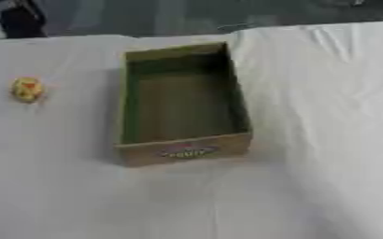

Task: Pick up objects on the table and place them in the box.

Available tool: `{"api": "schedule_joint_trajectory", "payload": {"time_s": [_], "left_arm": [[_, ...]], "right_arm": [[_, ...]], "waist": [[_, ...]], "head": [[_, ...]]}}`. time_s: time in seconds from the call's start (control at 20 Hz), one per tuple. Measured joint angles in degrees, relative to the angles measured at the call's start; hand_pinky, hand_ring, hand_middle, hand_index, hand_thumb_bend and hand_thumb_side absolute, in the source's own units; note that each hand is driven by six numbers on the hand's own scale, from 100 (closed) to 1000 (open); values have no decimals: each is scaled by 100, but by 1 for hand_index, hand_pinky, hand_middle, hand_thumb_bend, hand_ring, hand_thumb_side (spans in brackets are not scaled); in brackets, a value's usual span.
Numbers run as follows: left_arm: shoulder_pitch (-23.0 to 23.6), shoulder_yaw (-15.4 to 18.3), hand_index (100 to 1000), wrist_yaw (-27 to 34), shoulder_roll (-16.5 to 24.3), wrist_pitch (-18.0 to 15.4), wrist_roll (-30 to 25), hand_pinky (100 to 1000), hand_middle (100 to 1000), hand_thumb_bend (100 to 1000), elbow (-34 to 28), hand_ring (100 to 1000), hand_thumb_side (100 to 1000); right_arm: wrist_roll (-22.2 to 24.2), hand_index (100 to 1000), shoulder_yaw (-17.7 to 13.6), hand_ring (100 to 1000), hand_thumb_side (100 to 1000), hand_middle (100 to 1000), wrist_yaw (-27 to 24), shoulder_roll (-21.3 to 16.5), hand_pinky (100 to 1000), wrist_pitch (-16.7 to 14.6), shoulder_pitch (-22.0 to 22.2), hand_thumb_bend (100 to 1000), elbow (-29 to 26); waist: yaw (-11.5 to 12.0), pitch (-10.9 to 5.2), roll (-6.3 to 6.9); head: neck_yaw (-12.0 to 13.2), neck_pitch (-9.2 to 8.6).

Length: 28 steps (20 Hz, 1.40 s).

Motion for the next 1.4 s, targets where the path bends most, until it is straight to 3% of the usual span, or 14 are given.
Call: {"api": "schedule_joint_trajectory", "payload": {"time_s": [0.15, 0.4, 0.45, 0.5, 0.75, 0.95, 1.15, 1.25, 1.4], "left_arm": [[25, 10, 857, -34, 54, 40, -19, 581, 644, 362, 0, 627, 890], [58, 42, 865, -273, 415, 384, -95, 579, 643, 417, 0, 628, 880], [58, 41, 868, -340, 493, 466, -139, 579, 640, 350, 0, 626, 883], [54, 32, 870, -410, 580, 548, -194, 579, 639, 417, 3, 625, 883], [-137, -52, 874, -658, 1142, 966, -564, 584, 644, 451, 290, 627, 875], [-379, -356, 901, -957, 1684, 1316, -911, 597, 673, 454, 739, 644, 875], [-743, -670, 922, -1305, 2219, 1590, -1257, 628, 717, 506, 1244, 687, 954], [-915, -832, 926, -1478, 2372, 1644, -1424, 640, 728, 568, 1485, 702, 1000], [-1180, -1141, 952, -1717, 2494, 1689, -1665, 669, 752, 681, 1858, 739, 1000]], "right_arm": [[0, 854, 0, 729, 785, 752, -1, 0, 713, 0, 0, 100, 0], [1, 853, 0, 729, 785, 752, -4, -7, 713, 1, 0, 100, 0], [1, 853, 0, 729, 780, 752, -4, -10, 713, 2, 0, 100, 0], [4, 853, 0, 729, 785, 752, -4, -14, 713, 5, 0, 100, 0], [6, 849, 0, 728, 769, 747, -4, -42, 712, 44, 1, 100, 0], [-53, 849, 2, 729, 770, 747, -8, -47, 713, 102, -4, 100, 0], [-66, 849, 23, 730, 773, 747, -14, -62, 713, 114, -9, 100, 0], [-64, 849, 38, 730, 773, 747, -15, -65, 713, 113, -25, 100, 0], [-58, 848, 57, 730, 774, 747, -16, -96, 713, 109, -36, 100, 0]], "waist": [[20, -11, 7], [20, -34, 11], [19, -34, 12], [17, -34, 13], [7, -34, 36], [-27, -30, 37], [-105, 7, 36], [-134, 14, 36], [-179, 42, 60]], "head": [[33, 35], [138, 101], [155, 104], [173, 114], [221, 148], [236, 144], [247, 121], [247, 104], [252, 89]]}}
